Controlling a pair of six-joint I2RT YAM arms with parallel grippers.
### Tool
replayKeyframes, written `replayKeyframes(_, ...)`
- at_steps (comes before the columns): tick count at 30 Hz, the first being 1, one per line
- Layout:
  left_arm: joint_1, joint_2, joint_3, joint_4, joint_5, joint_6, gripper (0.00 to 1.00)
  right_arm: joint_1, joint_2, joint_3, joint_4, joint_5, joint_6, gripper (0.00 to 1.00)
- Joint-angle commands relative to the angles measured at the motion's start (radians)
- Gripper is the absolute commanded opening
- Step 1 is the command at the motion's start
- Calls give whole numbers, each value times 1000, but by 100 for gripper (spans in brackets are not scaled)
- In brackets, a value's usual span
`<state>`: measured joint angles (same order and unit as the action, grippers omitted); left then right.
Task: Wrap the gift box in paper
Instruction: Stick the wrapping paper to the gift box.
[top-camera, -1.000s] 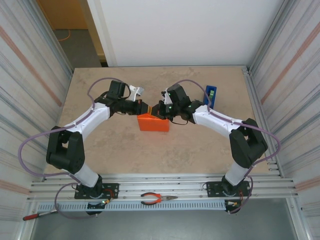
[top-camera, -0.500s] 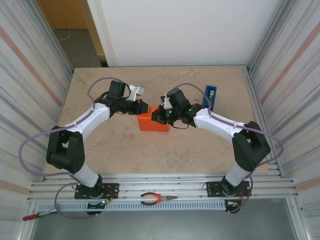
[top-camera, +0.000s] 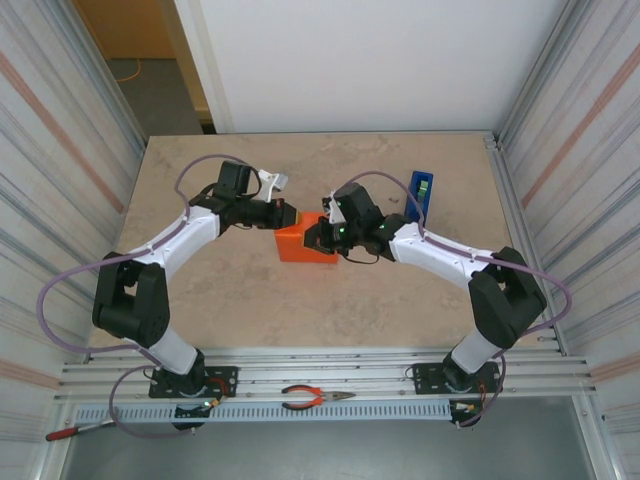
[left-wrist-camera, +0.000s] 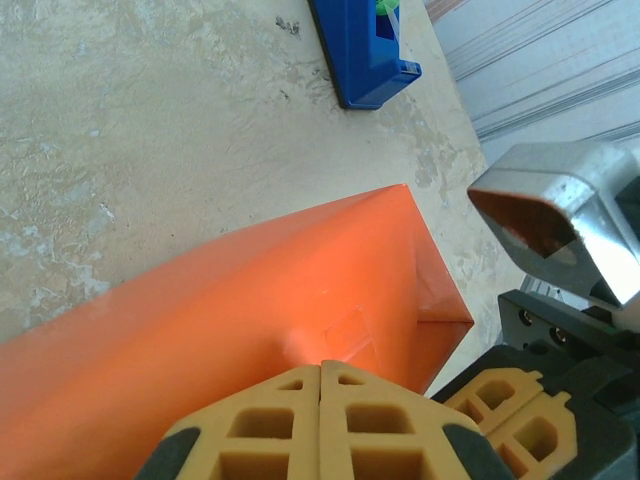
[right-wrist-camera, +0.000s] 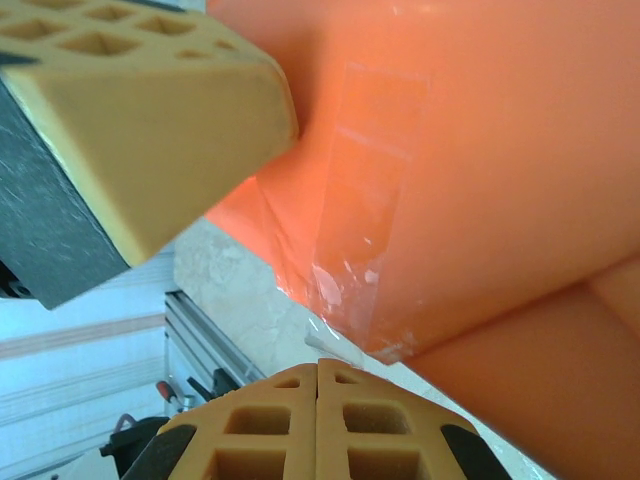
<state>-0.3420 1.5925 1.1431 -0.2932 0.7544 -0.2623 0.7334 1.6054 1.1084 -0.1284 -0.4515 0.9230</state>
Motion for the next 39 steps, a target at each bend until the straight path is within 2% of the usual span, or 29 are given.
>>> replayKeyframes(1, -8, 29, -31, -46, -18, 17, 0, 8, -23, -10, 1, 30, -14, 0)
replayKeyframes(12, -8, 26, -39, -37, -16, 14, 0, 27, 29, -48, 147, 157, 71, 0)
replayKeyframes(19, -8, 22, -42, -37, -15, 14, 0, 40, 50, -95, 197, 193, 92, 0)
replayKeyframes(24, -9, 17, -44, -32, -12, 12, 0, 22, 2, -141, 178, 171, 75, 0)
replayKeyframes(29, -8, 9, -46, -29, -12, 9, 0, 10, -109, -182, 134, 114, 30, 0)
replayKeyframes(34, -9, 5, -48, -29, -10, 8, 0, 15, -196, -120, 26, 105, -37, 0)
replayKeyframes(39, -9, 1, -50, -29, -10, 9, 0, 8, -196, -46, -1, 135, -48, 0)
